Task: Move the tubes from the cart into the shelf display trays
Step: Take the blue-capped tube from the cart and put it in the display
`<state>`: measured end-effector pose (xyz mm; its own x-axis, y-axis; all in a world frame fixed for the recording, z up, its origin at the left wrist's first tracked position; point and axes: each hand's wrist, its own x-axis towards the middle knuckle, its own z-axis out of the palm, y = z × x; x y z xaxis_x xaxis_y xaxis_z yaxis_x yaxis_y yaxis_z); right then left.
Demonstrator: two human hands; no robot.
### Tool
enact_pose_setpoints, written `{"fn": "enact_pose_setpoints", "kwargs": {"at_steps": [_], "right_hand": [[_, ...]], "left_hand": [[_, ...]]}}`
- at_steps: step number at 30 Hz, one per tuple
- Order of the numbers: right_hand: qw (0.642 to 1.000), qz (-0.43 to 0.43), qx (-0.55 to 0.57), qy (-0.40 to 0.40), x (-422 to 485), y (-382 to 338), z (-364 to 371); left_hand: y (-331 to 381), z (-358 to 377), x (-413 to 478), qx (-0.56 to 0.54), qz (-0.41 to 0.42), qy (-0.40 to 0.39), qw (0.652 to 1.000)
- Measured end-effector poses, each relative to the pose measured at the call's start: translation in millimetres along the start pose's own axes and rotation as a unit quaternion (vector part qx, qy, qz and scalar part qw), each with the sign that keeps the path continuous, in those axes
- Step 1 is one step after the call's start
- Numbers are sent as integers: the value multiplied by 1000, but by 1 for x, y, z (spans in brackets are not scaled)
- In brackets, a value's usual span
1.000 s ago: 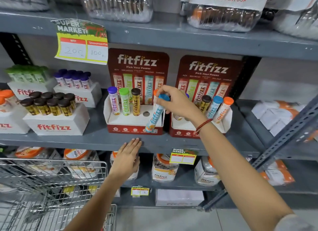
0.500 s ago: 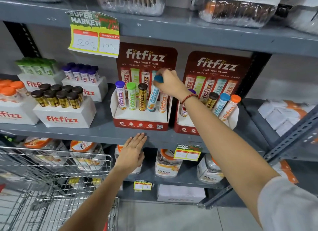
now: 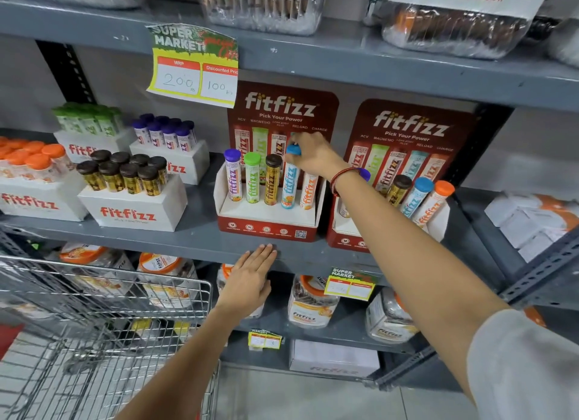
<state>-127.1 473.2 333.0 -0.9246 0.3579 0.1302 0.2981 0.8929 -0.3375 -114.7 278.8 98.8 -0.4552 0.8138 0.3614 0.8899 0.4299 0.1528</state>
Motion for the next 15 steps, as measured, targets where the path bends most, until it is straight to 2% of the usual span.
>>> {"fn": "enact_pose_setpoints", "kwargs": {"at_steps": [12, 15], "right_hand": [[1000, -9, 16, -23, 4, 11, 0], [998, -14, -17, -55, 1, 11, 5]], "left_hand": [[2, -5, 0, 5, -1, -23, 1000], [3, -6, -1, 2, -1, -22, 1000]]}}
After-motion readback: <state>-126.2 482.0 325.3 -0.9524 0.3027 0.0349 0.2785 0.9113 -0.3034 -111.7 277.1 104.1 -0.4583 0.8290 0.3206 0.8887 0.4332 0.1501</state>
